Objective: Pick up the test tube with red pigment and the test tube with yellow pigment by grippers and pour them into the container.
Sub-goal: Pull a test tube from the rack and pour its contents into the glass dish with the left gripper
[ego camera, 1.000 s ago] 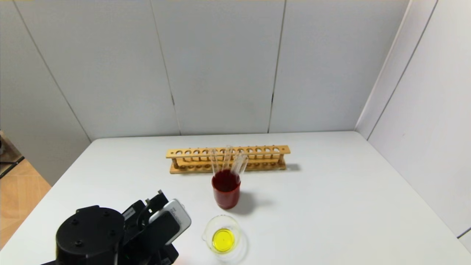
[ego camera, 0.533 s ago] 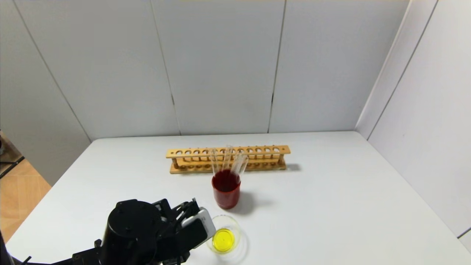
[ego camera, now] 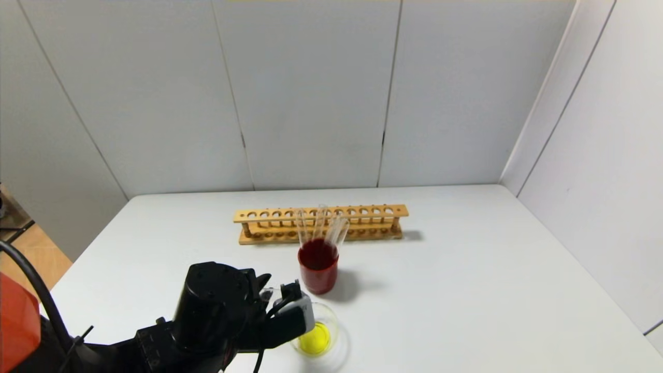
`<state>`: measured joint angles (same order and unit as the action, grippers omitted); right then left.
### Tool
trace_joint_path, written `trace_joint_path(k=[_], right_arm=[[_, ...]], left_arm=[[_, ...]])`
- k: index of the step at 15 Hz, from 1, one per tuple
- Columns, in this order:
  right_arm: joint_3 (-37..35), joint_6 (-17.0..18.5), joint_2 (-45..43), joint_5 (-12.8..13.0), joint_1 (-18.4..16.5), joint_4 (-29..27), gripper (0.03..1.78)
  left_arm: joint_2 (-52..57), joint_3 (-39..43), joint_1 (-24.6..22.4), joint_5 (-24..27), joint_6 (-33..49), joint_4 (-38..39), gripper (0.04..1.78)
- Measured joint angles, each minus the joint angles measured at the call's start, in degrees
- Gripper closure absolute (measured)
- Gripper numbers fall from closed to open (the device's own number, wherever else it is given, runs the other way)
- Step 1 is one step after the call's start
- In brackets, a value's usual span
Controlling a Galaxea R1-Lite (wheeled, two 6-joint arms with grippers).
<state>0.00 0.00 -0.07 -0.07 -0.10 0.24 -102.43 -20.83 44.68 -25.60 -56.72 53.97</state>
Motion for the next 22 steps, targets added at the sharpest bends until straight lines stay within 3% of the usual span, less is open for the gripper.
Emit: trace_joint_path(k=[4,12,22], right_arm=[[0.0,0.0,0.0,0.0,0.0,0.0,0.06],[0.0,0.0,0.0,0.0,0.0,0.0,0.06],[0.0,0.0,0.0,0.0,0.0,0.0,0.06]], left_arm=[[-0.8,-4.3,-1.4,-0.5,-2.0,-8.0,1.47],[-4.7,-6.6,-1.0,-3.4,-6.6,-8.7,1.47],[-7.1,-8.2,4.3,-12.3,-9.2,-9.1,1.47]])
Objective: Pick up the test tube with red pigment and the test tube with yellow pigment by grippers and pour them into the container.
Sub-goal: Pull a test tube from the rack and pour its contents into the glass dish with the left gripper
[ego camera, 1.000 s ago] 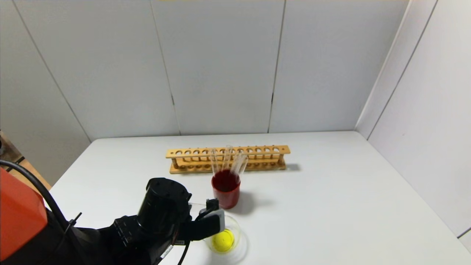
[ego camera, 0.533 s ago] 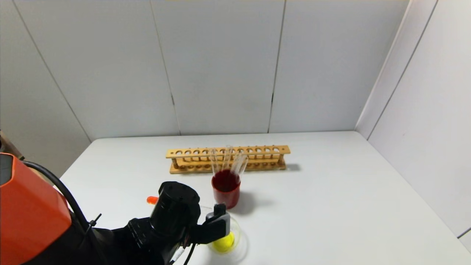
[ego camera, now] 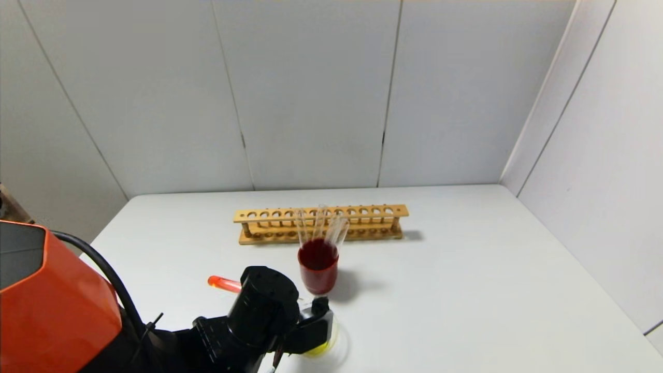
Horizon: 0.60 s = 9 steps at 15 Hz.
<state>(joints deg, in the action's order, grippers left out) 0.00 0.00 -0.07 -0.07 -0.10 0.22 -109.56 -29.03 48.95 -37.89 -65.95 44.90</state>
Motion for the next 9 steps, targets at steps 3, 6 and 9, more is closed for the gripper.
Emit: trace_joint_path(k=[3,6,9], right_arm=[[0.0,0.0,0.0,0.0,0.0,0.0,0.06],[0.0,0.0,0.0,0.0,0.0,0.0,0.06],[0.0,0.0,0.0,0.0,0.0,0.0,0.06]], left_arm=[[-1.3,-0.3,0.4,-0.1,-0.5,0.1,1.47],[-2.0,-0.4,0.6,-1.2,-1.3,0.0,1.47],[-2.3,-0.5,1.0,-3.8,-2.3,0.0,1.47]])
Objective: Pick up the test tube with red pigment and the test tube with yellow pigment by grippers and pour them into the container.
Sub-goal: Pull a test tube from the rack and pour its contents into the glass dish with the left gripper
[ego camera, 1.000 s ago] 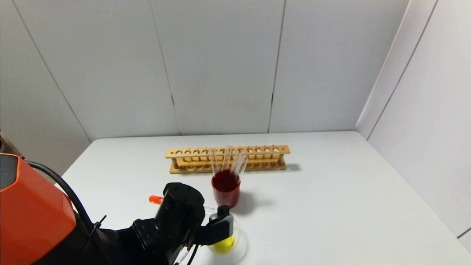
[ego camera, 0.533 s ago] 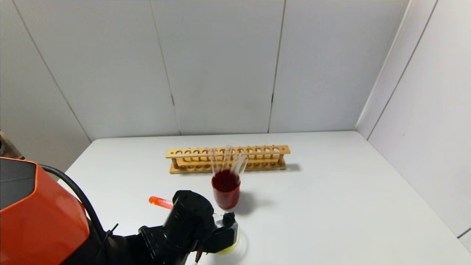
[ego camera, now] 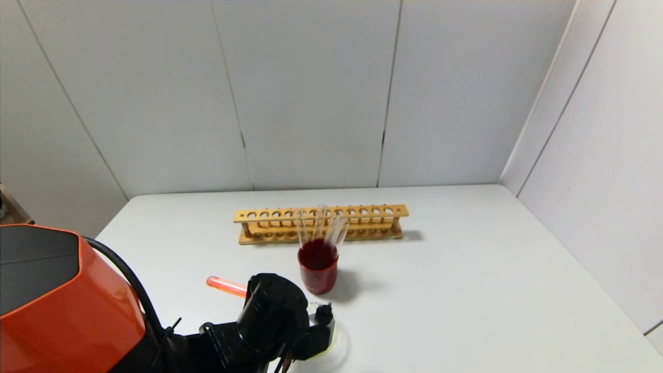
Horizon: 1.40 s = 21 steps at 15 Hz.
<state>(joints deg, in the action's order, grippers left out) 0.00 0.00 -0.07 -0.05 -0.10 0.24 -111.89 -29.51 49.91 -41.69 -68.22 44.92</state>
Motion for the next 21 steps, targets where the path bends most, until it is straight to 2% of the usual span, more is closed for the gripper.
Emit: trace_joint_path(k=[4,7,21], right_arm=[[0.0,0.0,0.0,0.0,0.0,0.0,0.06],[0.0,0.0,0.0,0.0,0.0,0.0,0.06],[0.0,0.0,0.0,0.0,0.0,0.0,0.06]], left_arm=[[-1.3,-0.2,0.0,-0.5,-1.0,0.0,1.47],[-2.0,0.0,0.1,-2.8,-2.6,-0.1,1.47],[-4.0,-0.3,1.0,-3.9,-4.2,-0.2,1.47]])
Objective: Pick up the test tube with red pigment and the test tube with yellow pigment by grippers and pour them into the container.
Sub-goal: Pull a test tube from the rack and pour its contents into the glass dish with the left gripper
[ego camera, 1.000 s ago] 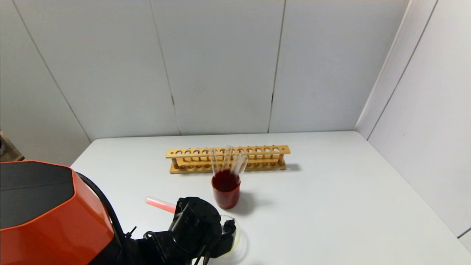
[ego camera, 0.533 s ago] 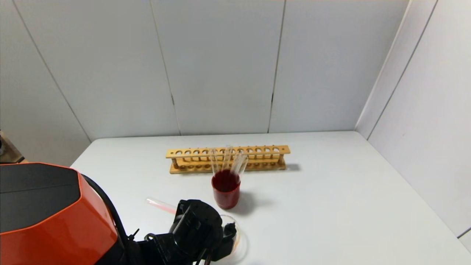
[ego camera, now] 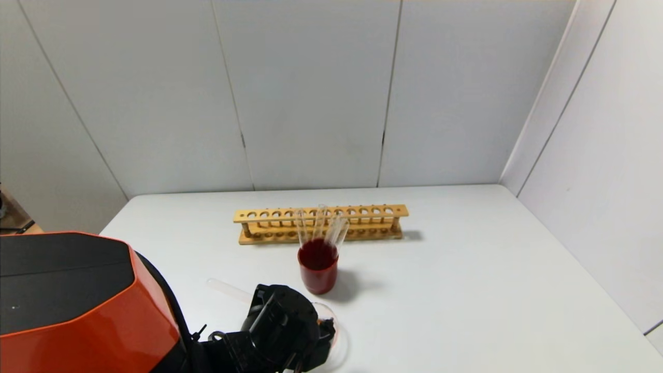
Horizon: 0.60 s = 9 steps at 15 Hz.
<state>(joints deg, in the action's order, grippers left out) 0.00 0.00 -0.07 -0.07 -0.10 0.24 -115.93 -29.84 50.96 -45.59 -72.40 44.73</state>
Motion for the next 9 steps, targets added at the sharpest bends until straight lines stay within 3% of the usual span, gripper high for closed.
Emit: trace_joint_path(k=[9], right_arm=[[0.0,0.0,0.0,0.0,0.0,0.0,0.06]], left_arm=[[-0.1,-1.4,0.3,-0.5,-5.0,0.0,1.47]])
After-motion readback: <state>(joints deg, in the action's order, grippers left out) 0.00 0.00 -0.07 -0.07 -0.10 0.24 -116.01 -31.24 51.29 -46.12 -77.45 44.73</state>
